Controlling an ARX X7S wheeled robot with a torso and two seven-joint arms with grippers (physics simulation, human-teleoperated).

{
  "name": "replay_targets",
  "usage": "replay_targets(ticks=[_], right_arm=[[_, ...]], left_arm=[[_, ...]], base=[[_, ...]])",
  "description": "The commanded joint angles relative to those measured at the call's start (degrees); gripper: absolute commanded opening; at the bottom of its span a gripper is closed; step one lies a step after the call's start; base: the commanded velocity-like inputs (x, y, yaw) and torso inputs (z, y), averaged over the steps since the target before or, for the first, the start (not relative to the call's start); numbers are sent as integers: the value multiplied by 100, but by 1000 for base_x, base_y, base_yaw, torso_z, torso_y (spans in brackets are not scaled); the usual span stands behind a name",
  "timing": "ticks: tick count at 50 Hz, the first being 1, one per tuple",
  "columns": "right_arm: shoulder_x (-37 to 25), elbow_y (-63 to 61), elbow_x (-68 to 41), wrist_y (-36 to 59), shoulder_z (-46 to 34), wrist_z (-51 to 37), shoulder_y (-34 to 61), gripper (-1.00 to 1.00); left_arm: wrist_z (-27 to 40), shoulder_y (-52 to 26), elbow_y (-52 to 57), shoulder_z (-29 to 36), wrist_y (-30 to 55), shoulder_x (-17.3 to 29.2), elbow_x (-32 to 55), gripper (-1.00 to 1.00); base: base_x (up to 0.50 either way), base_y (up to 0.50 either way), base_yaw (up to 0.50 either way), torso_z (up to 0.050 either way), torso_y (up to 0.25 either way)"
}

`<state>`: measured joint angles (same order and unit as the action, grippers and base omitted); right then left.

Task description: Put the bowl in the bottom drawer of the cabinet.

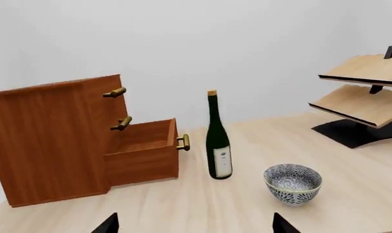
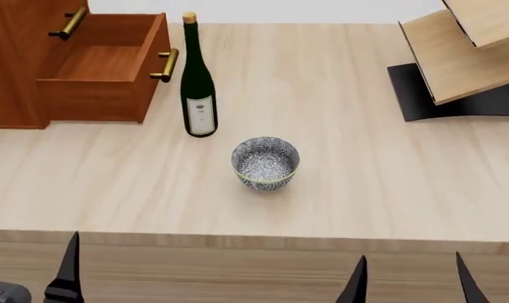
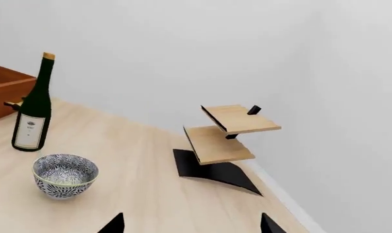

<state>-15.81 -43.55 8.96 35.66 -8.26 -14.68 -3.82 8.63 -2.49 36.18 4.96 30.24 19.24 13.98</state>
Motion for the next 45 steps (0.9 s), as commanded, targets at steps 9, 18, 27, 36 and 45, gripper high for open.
replay_targets(ticks=[9, 18, 27, 36, 45], right_arm=[[-129, -347, 34, -1, 62, -57, -111, 100], [-157, -369, 31, -37, 70, -82, -150, 100], [-154, -366, -13, -91, 131, -125, -218, 100], [-161, -361, 1, -74, 93, -146, -206, 100], [-169, -366, 6, -58, 70, -166, -207, 100]], left_arm=[[59, 27, 174, 20, 36, 81, -2, 100], [95, 67, 216, 77, 9, 79, -23, 100], [108, 96, 183, 126, -61, 101, -64, 100], [117, 115, 174, 161, -116, 121, -83, 100], [130, 107, 153, 179, -144, 126, -76, 100]], base=[[500, 0, 0, 0, 0], [500, 0, 0, 0, 0], [500, 0, 0, 0, 0], [500, 0, 0, 0, 0], [500, 0, 0, 0, 2]])
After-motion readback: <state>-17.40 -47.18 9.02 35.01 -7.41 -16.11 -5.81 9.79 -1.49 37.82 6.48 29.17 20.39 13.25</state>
